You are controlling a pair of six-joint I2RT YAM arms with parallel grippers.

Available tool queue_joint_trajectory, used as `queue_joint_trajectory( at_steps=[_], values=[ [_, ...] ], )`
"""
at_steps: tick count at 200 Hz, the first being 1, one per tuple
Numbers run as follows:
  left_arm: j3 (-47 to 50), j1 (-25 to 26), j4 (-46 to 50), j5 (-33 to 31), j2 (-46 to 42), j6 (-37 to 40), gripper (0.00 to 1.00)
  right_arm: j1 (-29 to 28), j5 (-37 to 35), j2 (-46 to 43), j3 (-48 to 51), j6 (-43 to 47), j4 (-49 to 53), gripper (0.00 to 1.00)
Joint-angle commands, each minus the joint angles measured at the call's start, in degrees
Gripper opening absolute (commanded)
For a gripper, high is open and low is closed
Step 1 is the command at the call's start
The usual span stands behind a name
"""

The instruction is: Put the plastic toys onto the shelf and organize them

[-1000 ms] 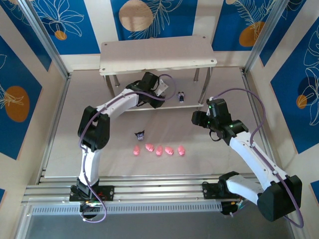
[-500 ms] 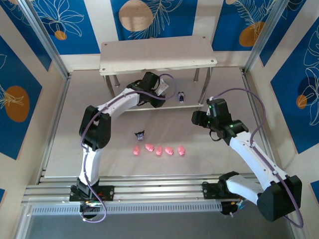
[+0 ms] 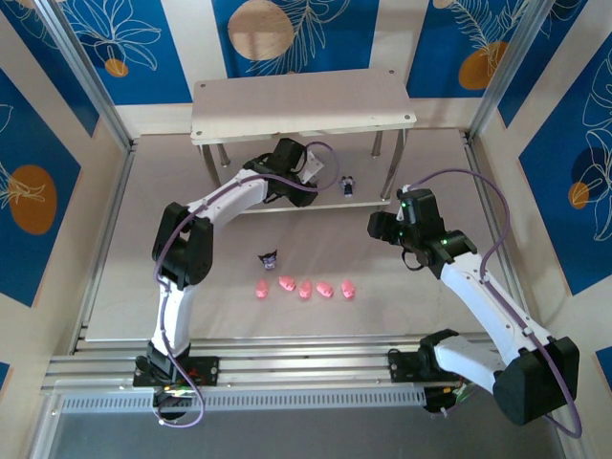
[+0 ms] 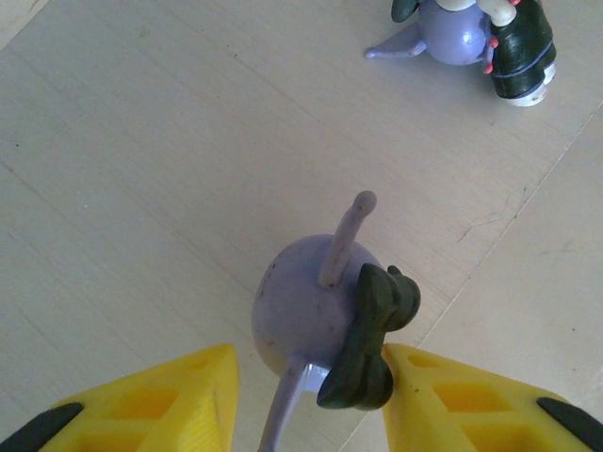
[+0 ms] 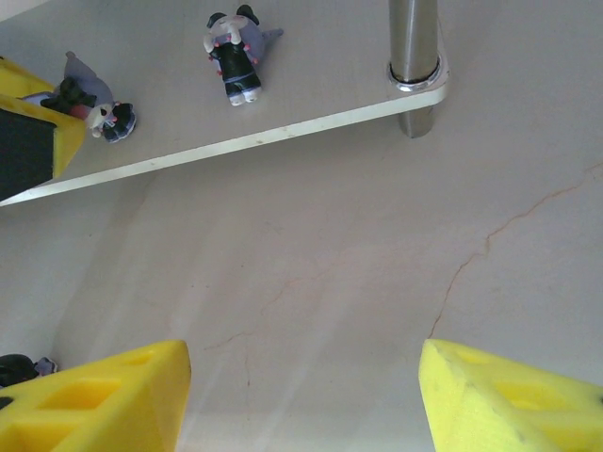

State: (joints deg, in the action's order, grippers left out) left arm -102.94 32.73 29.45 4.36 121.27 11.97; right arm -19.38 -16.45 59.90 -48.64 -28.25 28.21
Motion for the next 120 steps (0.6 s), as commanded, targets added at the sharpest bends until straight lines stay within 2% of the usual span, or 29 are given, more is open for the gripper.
queue_joint_trajectory(
  at_steps=[1, 120],
  values=[
    [-2.1, -0.9, 1.7, -1.0, 0.8, 0.9, 0.45, 0.3, 0.7, -0.5, -0.2, -0.6, -0.5, 0.66],
    [-1.8, -1.5, 2.6, -2.1, 0.6, 1.7, 0.45, 0.3, 0.9, -0.6, -0.1, -0.8, -0.7, 0.66]
  ],
)
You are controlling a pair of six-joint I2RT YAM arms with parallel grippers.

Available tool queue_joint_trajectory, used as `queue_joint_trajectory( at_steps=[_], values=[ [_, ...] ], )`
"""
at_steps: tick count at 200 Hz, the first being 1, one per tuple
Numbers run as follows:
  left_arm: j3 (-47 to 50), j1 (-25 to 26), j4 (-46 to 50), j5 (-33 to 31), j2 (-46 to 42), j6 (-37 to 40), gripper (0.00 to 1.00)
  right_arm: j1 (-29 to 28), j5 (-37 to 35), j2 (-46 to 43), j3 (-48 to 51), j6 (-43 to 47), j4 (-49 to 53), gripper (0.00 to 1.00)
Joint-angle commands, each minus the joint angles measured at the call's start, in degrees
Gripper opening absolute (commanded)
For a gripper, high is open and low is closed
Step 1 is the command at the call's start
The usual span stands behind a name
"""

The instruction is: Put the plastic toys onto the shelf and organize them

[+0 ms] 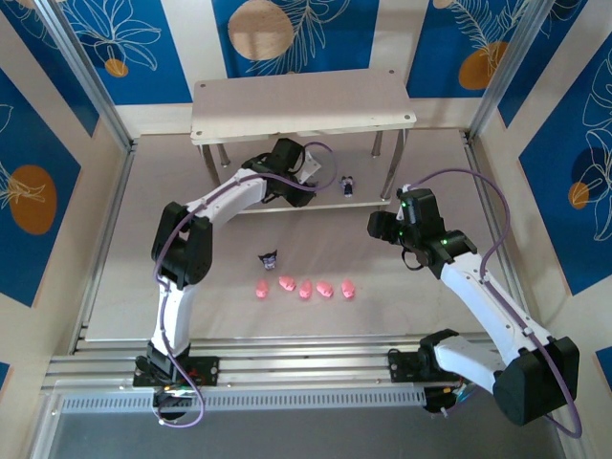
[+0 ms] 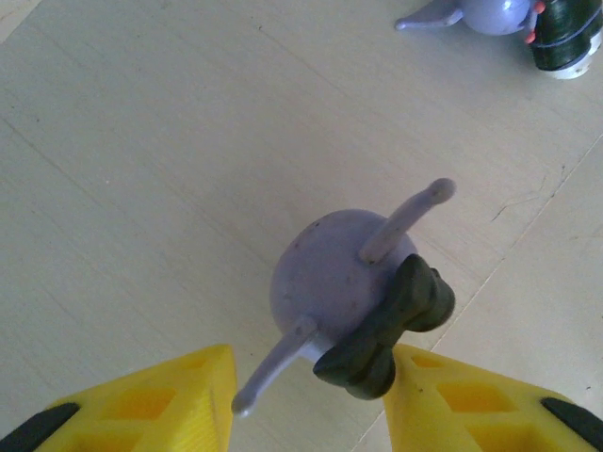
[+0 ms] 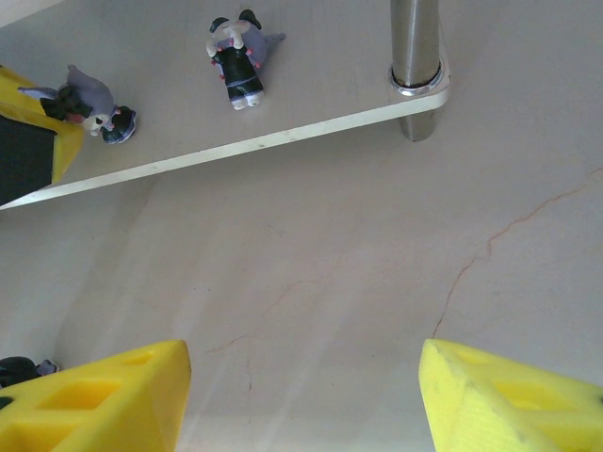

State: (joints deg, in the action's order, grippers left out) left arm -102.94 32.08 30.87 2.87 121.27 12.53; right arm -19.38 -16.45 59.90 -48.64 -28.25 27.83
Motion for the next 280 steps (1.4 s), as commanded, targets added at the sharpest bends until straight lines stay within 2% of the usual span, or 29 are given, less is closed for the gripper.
queue_joint_trajectory(
  at_steps=[1, 112, 185, 231, 262, 280],
  values=[
    [-1.8, -0.9, 1.2, -0.6, 0.6, 1.2, 0.45, 0.4, 0.9, -0.6, -0.1, -0.9, -0.3, 0.66],
    [4.4, -0.9, -5.4, 2.7, -5.1, 0.3, 0.51, 0.4, 1.2, -0.1, -0.1, -1.2, -0.9, 0.66],
    [8.8, -0.9, -8.0, 1.0, -10.7, 0.2, 0.52, 0.4, 1.0, -0.3, -0.7, -0.7, -0.5, 0.66],
    [21.8, -0.9, -10.8, 0.5, -21.1, -2.7, 0.52, 0.4, 1.1, -0.8, -0.2, -0.9, -0.9, 0.66],
    [30.4, -0.3, -7.5, 0.9, -30.7, -6.8, 0.51, 0.4, 1.6, -1.4, 0.2, -1.0, -0.3, 0.66],
    [36.7, 2.2, -5.8, -0.4, -36.1, -8.3, 0.51, 0.4, 2.2, -1.9, 0.7, -1.1, -0.1, 0.66]
  ],
)
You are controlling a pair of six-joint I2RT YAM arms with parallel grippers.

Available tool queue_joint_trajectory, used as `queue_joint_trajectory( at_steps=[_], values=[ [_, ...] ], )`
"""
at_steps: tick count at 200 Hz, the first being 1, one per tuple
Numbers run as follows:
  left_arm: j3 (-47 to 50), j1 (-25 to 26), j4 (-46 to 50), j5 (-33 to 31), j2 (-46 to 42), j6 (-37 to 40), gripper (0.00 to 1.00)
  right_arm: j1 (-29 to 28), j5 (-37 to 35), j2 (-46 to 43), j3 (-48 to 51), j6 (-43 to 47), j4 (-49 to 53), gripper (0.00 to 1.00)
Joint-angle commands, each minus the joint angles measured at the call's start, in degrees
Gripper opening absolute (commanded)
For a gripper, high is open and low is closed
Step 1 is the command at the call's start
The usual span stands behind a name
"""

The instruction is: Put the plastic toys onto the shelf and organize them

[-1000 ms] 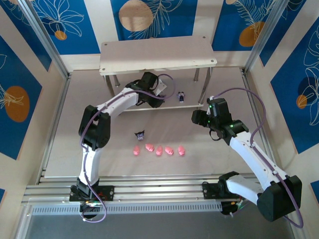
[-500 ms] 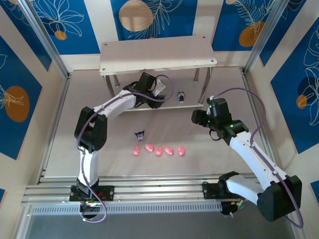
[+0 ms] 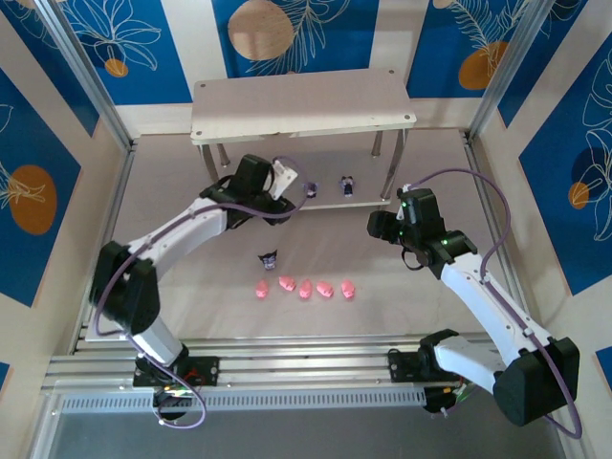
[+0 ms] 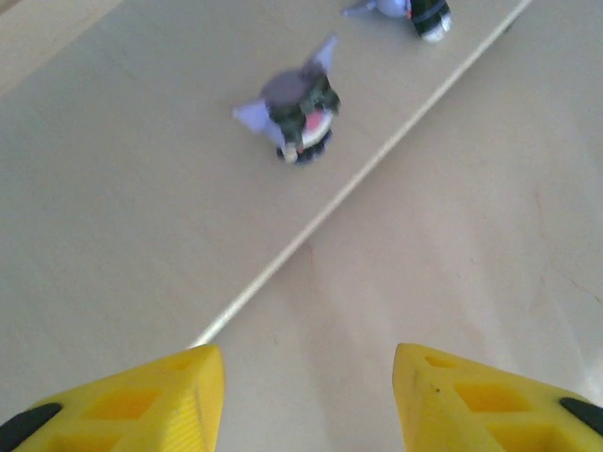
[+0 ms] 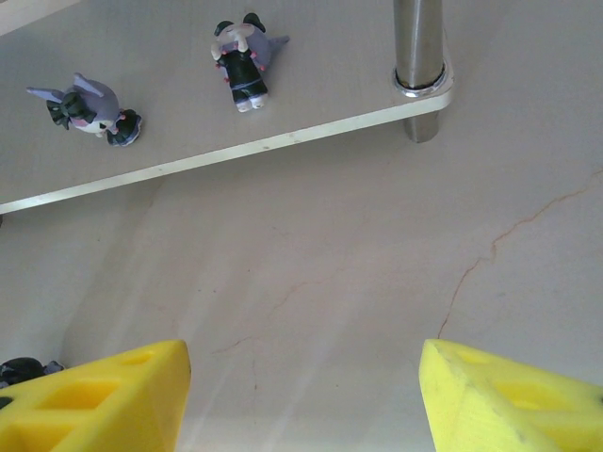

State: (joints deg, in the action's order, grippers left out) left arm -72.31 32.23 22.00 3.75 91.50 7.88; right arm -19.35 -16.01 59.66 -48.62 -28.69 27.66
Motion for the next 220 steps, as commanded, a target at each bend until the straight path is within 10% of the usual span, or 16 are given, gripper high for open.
queue_joint_trajectory(
  at_steps=[1, 88, 220],
  values=[
    [6.5, 2.2, 3.2, -1.4, -6.6, -3.7, 0.51, 0.4, 1.8, -1.7, 0.7, -0.7, 0.1, 0.66],
    [24.7, 5.1, 2.4, -0.1, -20.8, -10.3, 0.53, -1.4, 3.8, -4.4, -0.1, -2.1, 1.4, 0.66],
    [25.8, 2.8, -0.6, -0.7, -11.8, -9.6, 0.61, -1.7, 2.1, -6.0, -0.4, -2.1, 2.4, 0.66]
  ],
)
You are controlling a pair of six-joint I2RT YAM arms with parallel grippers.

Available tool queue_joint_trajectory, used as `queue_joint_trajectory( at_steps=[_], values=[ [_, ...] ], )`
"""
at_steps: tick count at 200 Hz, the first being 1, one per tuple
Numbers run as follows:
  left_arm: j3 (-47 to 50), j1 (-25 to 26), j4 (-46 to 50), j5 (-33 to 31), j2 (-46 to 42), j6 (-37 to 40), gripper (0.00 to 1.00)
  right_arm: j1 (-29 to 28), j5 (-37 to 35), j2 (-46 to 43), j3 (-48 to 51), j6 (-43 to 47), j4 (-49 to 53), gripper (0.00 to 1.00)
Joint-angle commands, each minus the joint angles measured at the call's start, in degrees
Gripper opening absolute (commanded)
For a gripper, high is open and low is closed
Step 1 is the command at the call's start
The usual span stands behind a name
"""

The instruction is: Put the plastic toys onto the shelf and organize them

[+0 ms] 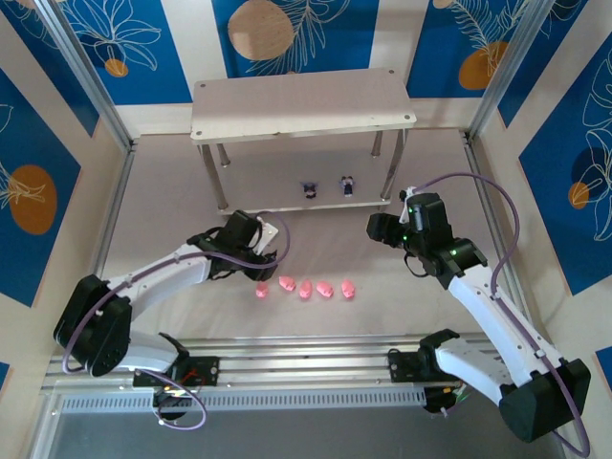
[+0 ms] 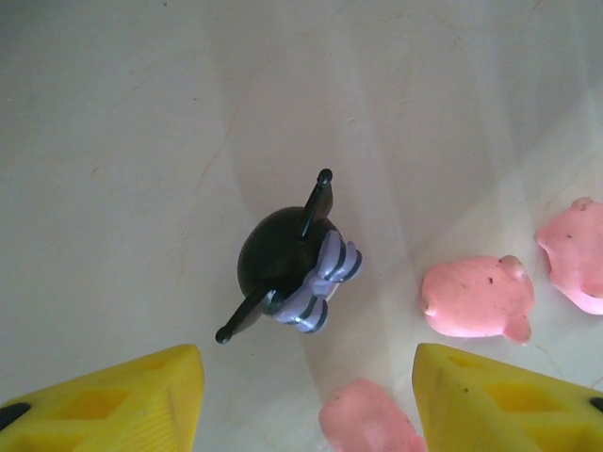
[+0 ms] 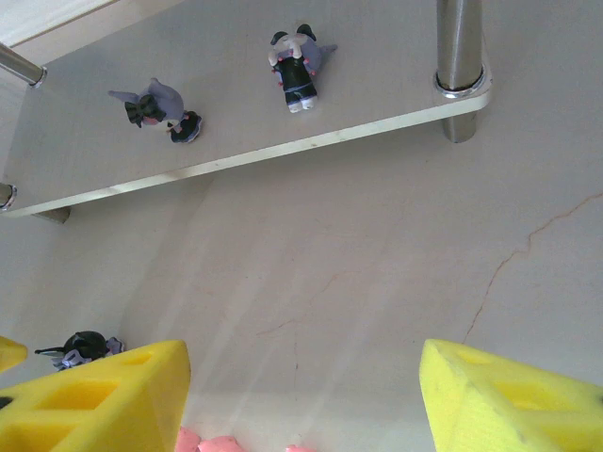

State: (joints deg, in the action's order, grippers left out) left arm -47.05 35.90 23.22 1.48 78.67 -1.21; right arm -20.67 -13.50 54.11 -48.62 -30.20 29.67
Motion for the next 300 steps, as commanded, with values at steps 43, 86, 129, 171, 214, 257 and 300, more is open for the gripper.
queue_joint_trajectory(
  at_steps=[43, 86, 129, 171, 214, 257, 300],
  values=[
    [0.2, -2.2, -2.6, 2.0, 3.2, 0.2, 0.63, -0.3, -0.6, 0.3, -0.6, -0.4, 0.0, 0.66],
    [-0.2, -3.4, -4.1, 4.7, 6.2, 0.3, 0.61, -0.1, -0.6, 1.3, -1.1, -0.1, -0.2, 0.66],
    [-2.0, -3.9, -5.0, 7.8, 9.3, 0.8, 0.55, 0.0, -0.5, 2.4, -1.7, 0.0, -0.5, 0.66],
    [-2.9, -4.4, -5.3, 10.1, 11.5, 1.4, 0.37, 0.1, -0.4, 3.6, -1.8, 0.0, -0.9, 0.66],
    [-1.7, -5.2, -7.7, 9.8, 10.6, 1.2, 0.1, 0.1, -0.3, 4.5, -1.7, -0.3, -1.3, 0.66],
    [-1.4, -6.1, -9.1, 11.7, 9.5, 0.9, 0.07, 0.1, -0.3, 5.0, -1.6, -0.6, -1.6, 0.66],
    [-5.6, -7.7, -6.9, 13.0, 8.1, 1.2, 0.08, 0.0, -0.3, 5.0, -1.6, -0.7, -1.7, 0.66]
  ],
)
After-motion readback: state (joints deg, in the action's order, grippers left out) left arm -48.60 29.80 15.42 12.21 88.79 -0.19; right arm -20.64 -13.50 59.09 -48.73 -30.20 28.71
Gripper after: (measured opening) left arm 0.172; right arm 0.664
